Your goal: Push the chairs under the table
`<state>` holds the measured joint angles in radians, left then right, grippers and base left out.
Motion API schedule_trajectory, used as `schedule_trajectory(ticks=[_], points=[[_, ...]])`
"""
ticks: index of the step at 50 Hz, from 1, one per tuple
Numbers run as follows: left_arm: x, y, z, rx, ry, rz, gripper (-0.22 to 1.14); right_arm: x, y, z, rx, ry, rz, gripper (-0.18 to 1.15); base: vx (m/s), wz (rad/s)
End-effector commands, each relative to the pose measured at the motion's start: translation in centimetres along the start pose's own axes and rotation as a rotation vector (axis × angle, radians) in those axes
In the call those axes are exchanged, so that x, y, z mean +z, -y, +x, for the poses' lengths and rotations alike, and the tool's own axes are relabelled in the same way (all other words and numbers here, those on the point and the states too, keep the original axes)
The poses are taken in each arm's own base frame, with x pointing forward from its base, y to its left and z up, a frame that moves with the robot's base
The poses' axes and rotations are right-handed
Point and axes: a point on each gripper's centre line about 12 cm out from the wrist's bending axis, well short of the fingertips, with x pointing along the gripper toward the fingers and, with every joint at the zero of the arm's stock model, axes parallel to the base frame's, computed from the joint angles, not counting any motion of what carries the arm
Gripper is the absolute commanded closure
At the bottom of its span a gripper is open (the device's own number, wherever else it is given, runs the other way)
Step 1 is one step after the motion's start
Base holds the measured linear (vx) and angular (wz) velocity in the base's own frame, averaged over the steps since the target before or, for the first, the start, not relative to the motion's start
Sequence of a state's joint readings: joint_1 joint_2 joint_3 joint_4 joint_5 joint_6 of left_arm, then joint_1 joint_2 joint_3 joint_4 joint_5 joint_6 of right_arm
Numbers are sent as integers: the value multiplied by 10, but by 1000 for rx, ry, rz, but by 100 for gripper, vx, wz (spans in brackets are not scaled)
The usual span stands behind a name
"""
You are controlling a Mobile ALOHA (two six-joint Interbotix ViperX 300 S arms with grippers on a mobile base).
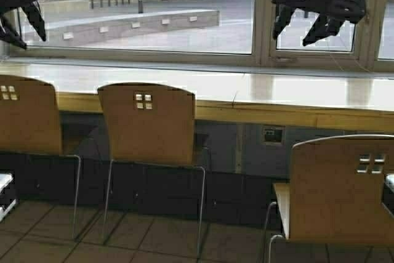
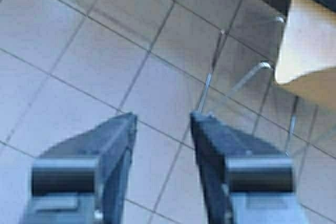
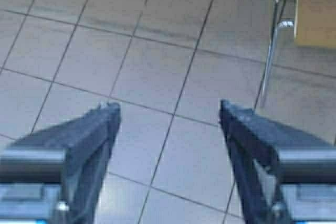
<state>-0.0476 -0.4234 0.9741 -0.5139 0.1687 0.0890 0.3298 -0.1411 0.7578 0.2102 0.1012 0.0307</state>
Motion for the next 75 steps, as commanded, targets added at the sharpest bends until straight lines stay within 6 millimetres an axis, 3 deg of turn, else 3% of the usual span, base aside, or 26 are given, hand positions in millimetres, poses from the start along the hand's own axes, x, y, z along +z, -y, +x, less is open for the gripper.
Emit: schedule_trajectory(ticks=[1,16,34,51,62,75], points=[[11,7,-4,-23,17,-18,17,0,0,-5,2,-3,10,5,-17,-5],[9,4,12,-2,-20,-14,17,2,-1,4,2,-20,44,5,-13,-4],[12,4,10,-5,-12,-24,17,-9,-1,5,6,-37,127,5,-11,-14],[5,2,14,-2,-37,-92,17,-22,5,29,-21,-49,238,5,2,-28],[-19,-1,43,24,-133,-336,17,-24,8,55,-48,-53,377,5,8,-40],[-46,30,99,34,-280,-485,17,-32,9,76,-70,-99,612,5,10,-27]])
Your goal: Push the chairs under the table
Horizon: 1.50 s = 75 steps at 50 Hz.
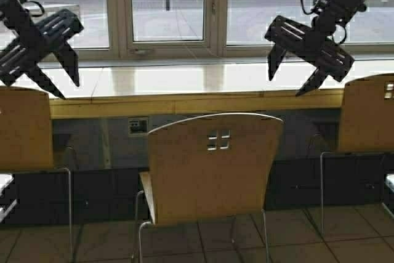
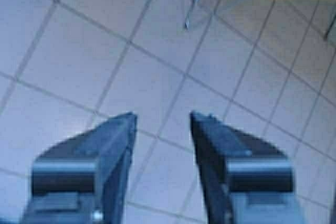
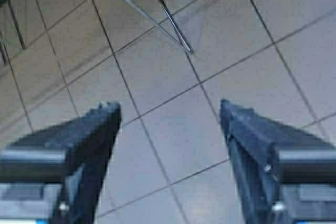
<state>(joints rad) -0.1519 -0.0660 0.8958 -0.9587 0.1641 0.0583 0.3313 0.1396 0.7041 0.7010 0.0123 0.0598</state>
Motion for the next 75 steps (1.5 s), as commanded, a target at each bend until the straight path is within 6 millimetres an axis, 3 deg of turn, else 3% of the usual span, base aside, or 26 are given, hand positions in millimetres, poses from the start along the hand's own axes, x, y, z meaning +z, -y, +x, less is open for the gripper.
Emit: schedule_trajectory(ticks=[1,13,27,40,56,75], points=[[-1,19,25,-13,-28,-75,17,5,-7,4,14,7,106,5,11,-14],[-18,47,61,-28,-82,-197,17,4,-6,9,7,2,260,5,14,-11],[-41,54,94,22,-50,-479,17,2,-1,19,-15,7,415,5,19,-2],[-87,82,123,32,-121,-605,17,-13,20,32,-92,-8,653,5,21,8],[-98,75,134,73,-97,-628,17,-18,25,35,-115,-8,662,5,21,12],[-107,62,157,126,-108,-646,17,-32,38,62,-178,-46,652,5,18,0]])
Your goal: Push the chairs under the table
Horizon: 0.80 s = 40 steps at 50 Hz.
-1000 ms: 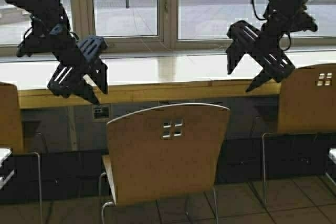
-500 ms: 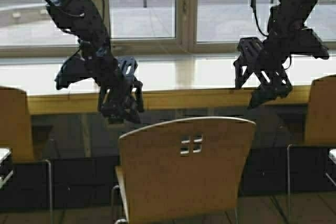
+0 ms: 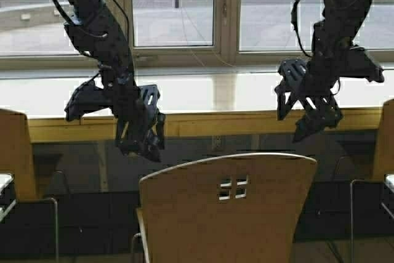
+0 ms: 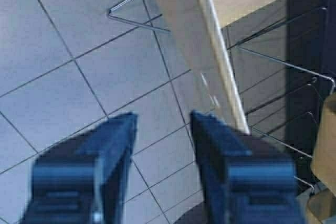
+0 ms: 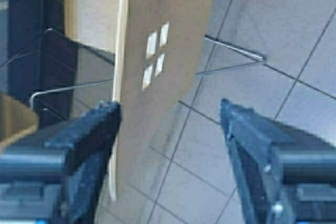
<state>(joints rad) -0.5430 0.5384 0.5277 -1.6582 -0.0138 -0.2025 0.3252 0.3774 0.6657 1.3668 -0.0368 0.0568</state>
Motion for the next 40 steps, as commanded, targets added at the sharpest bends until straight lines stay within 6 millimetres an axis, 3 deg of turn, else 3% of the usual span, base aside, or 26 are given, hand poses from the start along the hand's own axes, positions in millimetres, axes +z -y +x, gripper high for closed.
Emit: schedule_trajectory(ticks=[1,15,30,40], points=[[-5,5,-1,-12,-16,2,17,-2,-3,3,3,-5,-10,5,18,-3],[-9,-6,12,21,-17,11,17,1,13,22,-55,0,-14,5,15,-2],[-18,-16,18,47,-27,11,17,2,2,44,-47,-15,-17,5,10,1],[-22,-18,20,52,-33,9,17,0,6,54,-64,-29,-16,5,7,1]])
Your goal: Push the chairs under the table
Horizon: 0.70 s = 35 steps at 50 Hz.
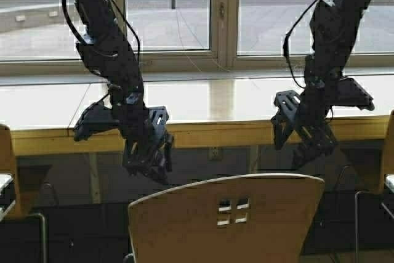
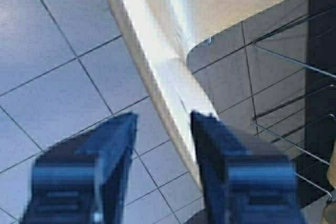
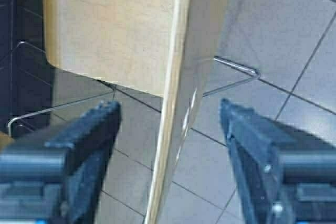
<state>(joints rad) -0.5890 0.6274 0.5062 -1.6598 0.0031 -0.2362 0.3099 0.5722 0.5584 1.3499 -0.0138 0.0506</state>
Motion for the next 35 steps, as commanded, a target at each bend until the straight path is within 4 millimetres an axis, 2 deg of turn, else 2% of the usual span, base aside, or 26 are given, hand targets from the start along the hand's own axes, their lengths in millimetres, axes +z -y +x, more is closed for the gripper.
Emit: schedule_trajectory(ticks=[1,11,23,35], points=[[-9,7,-5,-22,-17,2,17,1,-10,0,23,1,-4,5,6,0],[-23,-5,-1,3,-31,-7,17,-1,-3,9,-1,-11,-6,5,4,0],[-24,-15,7,32,-36,-9,17,-2,3,14,-18,-14,-26,5,4,1],[-24,-11,-10,-7,6,123,17,-3,1,13,-14,-23,-46,5,1,0]])
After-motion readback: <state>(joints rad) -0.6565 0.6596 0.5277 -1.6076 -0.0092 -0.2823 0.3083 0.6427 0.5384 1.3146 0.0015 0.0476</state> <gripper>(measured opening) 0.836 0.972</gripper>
